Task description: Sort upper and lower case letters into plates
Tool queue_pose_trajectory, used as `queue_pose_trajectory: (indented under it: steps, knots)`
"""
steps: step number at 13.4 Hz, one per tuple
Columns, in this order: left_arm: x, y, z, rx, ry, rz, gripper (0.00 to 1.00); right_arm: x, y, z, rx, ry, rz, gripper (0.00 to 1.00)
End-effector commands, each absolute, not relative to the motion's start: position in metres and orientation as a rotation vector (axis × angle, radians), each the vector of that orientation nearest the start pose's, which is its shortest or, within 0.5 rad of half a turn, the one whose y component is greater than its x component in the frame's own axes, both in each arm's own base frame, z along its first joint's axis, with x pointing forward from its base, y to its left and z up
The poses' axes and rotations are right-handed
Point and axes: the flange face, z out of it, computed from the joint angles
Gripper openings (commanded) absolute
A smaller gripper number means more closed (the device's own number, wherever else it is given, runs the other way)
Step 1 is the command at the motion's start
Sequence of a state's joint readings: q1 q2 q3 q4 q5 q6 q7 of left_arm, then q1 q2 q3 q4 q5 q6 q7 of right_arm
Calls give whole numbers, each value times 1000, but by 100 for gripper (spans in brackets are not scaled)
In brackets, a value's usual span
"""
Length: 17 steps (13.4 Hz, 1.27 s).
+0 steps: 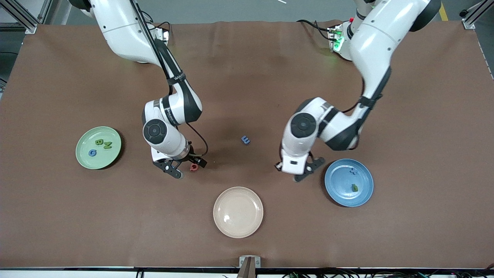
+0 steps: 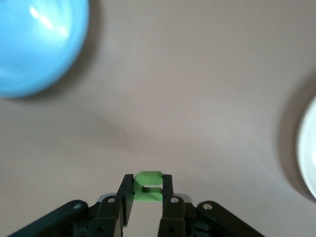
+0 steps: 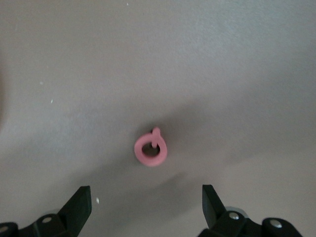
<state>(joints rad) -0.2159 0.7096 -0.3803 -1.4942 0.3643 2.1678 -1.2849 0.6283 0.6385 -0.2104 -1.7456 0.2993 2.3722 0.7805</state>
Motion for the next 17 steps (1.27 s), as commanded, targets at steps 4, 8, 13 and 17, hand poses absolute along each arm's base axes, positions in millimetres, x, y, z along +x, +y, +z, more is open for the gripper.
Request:
queue_pose_trajectory:
  steps: [4, 8, 13, 17]
  knots:
    - [663, -218, 263, -2965, -705, -13, 1, 613, 284, 199, -2953, 852, 56, 98]
    - [676, -157, 247, -2952, -719, 38, 14, 613, 284, 184, -2972, 846, 66, 84]
    - [671, -175, 244, -2950, -758, 48, 100, 614, 281, 180, -2978, 844, 70, 54]
    - [627, -301, 251, -2944, -866, 30, 100, 615, 283, 177, -2982, 837, 65, 32]
